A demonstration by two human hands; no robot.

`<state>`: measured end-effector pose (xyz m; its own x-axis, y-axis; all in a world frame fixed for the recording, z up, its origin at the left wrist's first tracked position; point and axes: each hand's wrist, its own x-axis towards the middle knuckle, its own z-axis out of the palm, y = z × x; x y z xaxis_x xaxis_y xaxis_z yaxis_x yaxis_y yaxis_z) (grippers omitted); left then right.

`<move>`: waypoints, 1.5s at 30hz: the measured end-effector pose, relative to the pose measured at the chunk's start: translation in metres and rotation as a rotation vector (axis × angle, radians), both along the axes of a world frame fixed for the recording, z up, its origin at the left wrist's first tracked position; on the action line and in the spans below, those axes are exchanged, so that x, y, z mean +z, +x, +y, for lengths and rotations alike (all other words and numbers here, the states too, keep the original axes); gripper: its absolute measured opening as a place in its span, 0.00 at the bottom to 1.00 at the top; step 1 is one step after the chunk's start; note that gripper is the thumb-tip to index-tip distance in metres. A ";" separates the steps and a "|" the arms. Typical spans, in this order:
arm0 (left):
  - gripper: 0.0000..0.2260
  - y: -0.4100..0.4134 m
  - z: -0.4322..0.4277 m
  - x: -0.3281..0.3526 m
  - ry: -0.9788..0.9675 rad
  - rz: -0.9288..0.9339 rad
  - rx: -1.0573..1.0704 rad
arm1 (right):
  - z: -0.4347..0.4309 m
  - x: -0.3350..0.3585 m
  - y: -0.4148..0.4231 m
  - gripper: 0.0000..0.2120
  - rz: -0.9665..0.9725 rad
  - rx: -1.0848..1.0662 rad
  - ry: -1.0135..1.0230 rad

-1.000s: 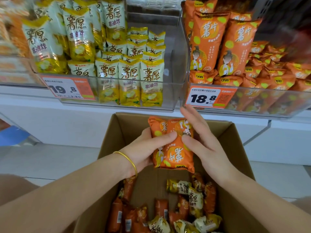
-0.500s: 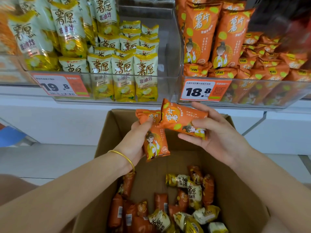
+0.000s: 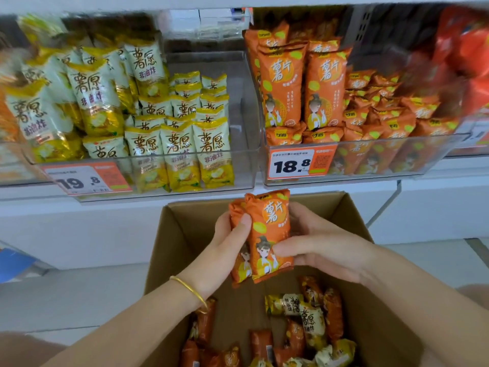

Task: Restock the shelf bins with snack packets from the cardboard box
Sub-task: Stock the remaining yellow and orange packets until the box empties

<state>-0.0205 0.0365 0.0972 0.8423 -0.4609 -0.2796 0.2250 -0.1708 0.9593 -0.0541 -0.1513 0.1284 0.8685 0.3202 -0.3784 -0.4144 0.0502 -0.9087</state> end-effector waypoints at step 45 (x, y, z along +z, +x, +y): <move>0.23 0.114 -0.131 0.111 1.126 -1.856 0.057 | -0.171 0.099 0.219 0.31 -0.545 -0.351 -0.471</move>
